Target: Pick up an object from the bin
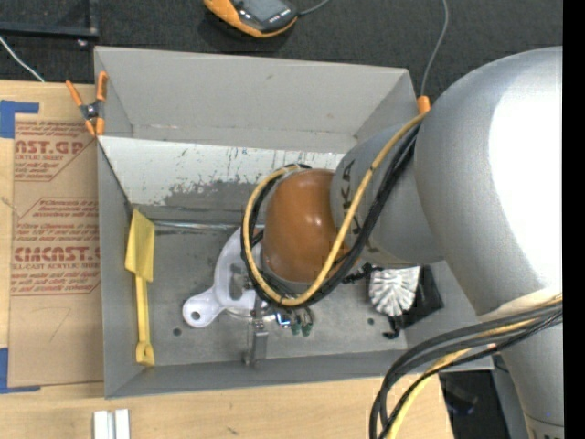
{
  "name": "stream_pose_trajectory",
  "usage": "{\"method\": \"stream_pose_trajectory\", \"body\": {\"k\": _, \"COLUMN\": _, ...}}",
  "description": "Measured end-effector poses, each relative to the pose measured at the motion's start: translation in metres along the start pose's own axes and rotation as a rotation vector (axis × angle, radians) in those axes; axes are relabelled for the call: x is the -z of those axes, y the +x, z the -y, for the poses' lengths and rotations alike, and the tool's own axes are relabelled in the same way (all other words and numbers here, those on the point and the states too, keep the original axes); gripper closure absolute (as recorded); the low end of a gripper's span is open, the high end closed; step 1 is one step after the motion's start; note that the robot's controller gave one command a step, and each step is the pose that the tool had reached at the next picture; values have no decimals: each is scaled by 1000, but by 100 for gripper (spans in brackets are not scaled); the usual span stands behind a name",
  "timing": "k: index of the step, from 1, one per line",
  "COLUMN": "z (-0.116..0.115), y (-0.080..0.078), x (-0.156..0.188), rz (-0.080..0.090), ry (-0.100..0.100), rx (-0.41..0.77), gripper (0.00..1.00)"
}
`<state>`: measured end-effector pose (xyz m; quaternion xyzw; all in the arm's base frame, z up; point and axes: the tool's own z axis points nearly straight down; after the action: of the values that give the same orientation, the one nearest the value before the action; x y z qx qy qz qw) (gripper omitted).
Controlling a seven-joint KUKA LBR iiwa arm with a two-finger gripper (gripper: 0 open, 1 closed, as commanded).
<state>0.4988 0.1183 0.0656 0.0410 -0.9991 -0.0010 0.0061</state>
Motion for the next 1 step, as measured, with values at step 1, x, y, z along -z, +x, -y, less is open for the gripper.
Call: {"method": "stream_pose_trajectory", "body": {"k": 1, "z": -2, "y": 11, "x": 42, "rz": 13, "ry": 0, "rx": -66, "gripper": 0}}
